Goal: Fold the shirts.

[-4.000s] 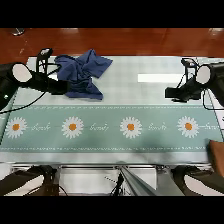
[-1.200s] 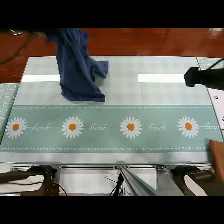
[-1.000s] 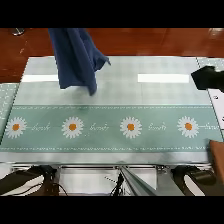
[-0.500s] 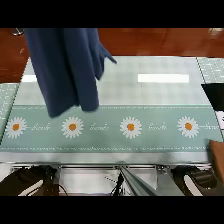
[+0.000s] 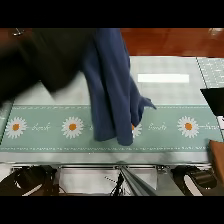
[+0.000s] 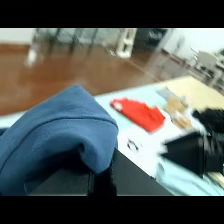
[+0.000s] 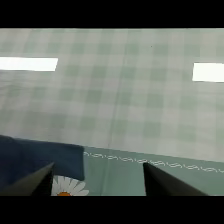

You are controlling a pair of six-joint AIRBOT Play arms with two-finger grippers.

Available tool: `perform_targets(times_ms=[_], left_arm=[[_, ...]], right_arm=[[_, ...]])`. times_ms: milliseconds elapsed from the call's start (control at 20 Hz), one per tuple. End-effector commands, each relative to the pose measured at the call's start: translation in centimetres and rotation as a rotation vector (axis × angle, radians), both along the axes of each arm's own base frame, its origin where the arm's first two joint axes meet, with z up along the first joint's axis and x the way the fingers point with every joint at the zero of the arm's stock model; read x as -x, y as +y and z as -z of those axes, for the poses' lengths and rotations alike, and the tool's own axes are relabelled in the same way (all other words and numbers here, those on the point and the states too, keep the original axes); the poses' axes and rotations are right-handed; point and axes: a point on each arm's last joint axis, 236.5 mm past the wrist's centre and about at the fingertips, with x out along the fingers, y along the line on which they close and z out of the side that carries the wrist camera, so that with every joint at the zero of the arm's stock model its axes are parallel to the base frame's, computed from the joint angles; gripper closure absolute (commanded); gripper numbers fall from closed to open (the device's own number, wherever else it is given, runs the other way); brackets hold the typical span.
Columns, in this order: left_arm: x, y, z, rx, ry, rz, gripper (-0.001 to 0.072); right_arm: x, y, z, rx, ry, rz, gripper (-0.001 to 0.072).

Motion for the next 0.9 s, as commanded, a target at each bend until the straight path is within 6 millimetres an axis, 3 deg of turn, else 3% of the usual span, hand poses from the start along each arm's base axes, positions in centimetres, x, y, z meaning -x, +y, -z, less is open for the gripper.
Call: perform_targets(times_ms=[0, 100, 150, 250, 300, 350, 400, 500, 600, 750, 800, 850], left_arm=[[5.1, -1.5, 13.9, -0.131, 0.235, 0.120, 0.0683], [8.5, -0.2, 23.7, -0.378, 0.401, 0.190, 0.0683], [9.7, 1.1, 27.6, -0.490, 0.467, 0.204, 0.0683], [11.4, 3.6, 32.8, -0.637, 0.570, 0.213, 0.0679], [11.9, 4.3, 34.0, -0.671, 0.606, 0.214, 0.0621], [12.4, 4.7, 34.7, -0.698, 0.626, 0.221, 0.0274], [12.6, 5.0, 34.8, -0.716, 0.636, 0.227, 0.0005], [10.1, 5.7, 33.4, -0.744, 0.554, 0.165, 0.0004], [4.9, 7.0, 28.7, -0.702, 0.440, 0.016, 0.0005], [-2.6, 12.3, 20.6, -0.571, 0.360, -0.281, 0.0008], [-3.8, 14.3, 20.2, -0.526, 0.401, -0.362, 0.0009], [-4.1, 15.9, 21.7, -0.495, 0.508, -0.409, 0.0009]], right_arm=[[-0.3, 0.0, 0.5, -0.015, 0.025, 0.013, 0.0087], [-0.3, 0.2, 1.5, -0.024, 0.073, 0.013, 0.0087], [-0.3, 0.5, 2.4, -0.029, 0.110, 0.007, 0.0087], [-0.2, 1.0, 4.8, -0.040, 0.192, -0.002, 0.0087], [-0.2, 1.1, 6.2, -0.043, 0.227, -0.003, 0.0087], [-0.4, 1.1, 7.8, -0.047, 0.268, 0.006, 0.0087], [-0.5, 1.1, 9.3, -0.052, 0.305, 0.019, 0.0087], [-1.0, 1.1, 11.9, -0.069, 0.369, 0.048, 0.0087], [-2.3, 0.0, 12.8, -0.023, 0.388, 0.083, 0.0087], [-3.5, -6.5, 13.1, 0.104, 0.404, 0.269, 0.0087], [-2.8, -9.0, 13.7, 0.132, 0.445, 0.345, 0.0087], [-1.7, -11.1, 14.7, 0.142, 0.501, 0.406, 0.0087]])
